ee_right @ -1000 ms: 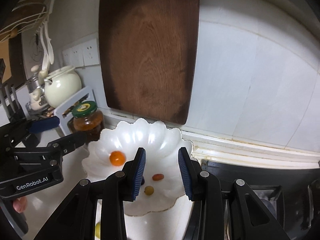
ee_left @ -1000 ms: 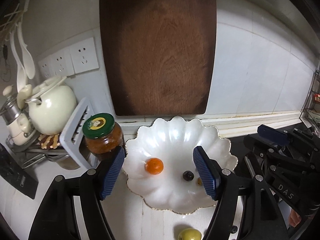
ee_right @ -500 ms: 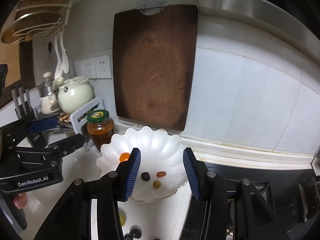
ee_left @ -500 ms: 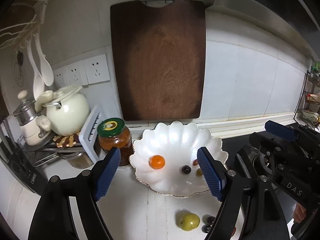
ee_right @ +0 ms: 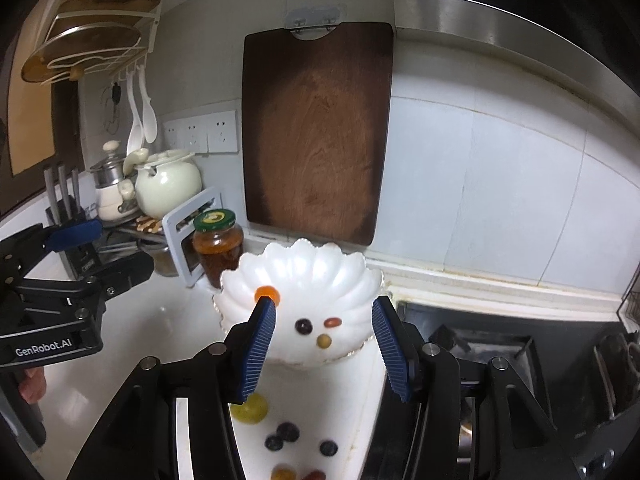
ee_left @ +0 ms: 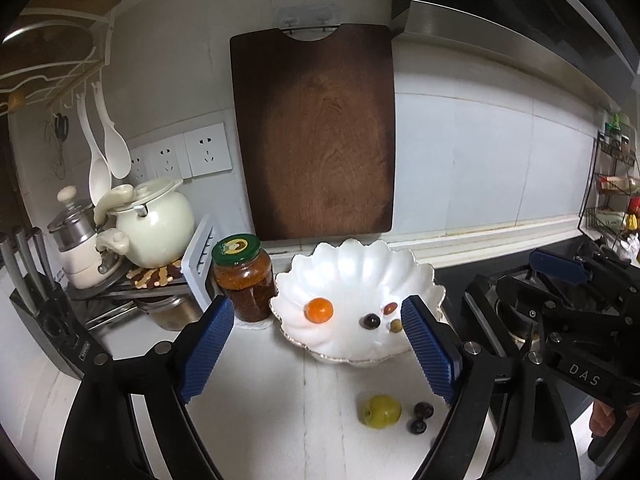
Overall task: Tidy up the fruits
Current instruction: 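Move the left tool to the green fruit while the right tool approaches a dark cherry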
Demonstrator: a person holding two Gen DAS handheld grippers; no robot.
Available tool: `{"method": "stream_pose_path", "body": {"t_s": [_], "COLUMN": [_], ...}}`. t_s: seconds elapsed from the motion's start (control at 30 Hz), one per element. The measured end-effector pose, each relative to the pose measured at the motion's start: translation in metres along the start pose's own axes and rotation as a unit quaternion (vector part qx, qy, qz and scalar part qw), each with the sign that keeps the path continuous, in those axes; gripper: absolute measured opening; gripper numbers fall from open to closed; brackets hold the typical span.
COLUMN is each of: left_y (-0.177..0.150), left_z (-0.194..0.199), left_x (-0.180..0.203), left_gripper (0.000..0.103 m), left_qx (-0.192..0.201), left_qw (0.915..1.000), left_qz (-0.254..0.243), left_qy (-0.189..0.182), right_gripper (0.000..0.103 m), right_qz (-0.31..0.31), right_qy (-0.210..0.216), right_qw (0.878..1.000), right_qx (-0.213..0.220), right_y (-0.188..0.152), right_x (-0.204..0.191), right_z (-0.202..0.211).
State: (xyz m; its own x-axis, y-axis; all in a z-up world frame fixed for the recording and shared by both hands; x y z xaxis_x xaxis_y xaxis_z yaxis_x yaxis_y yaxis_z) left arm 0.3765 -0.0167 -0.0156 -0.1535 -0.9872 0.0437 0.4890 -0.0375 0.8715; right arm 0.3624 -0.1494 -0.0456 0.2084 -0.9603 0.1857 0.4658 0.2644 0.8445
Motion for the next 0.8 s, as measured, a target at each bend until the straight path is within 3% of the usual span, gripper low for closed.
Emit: {"method": "stream_pose_path", "body": {"t_s": [0.47,0.8], "left_y": [-0.044,-0.097], "left_z": [0.010,-0.003], "left_x": [0.004,0.007], "left_gripper": [0.086,0.086], "left_qx": [-0.017,-0.068], "left_qw": [0.9998,0.9974], "left_qz": [-0.008,-0.022], "left_qy": [-0.003,-0.008], "right_gripper": [0.052,0.052], "right_qz": [-0.015,-0.022], "right_qy": [0.004,-0.005], "right_qw": [0.999,0.996], "right_qx": [-0.043,-0.089], "right_y": [-0.054,-0.097], "right_x": [-0.008,-0.007], "right_z": [0.007,0.002]}}
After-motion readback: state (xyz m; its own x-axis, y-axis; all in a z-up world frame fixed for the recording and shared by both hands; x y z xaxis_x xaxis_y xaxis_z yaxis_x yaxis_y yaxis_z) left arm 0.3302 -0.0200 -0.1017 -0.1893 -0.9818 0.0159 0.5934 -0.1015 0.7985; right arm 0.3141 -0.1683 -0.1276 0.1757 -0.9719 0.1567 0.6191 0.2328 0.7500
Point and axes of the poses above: each gripper's, at about its wrist camera, not at the fingertips, and z roughly against the way its jaws point, x to its right, y to its top, the point moved 10 cm from there along -z, roughly the way its jaws point, and after that the axes turned 9 degrees about z, right-handed, at the moved point
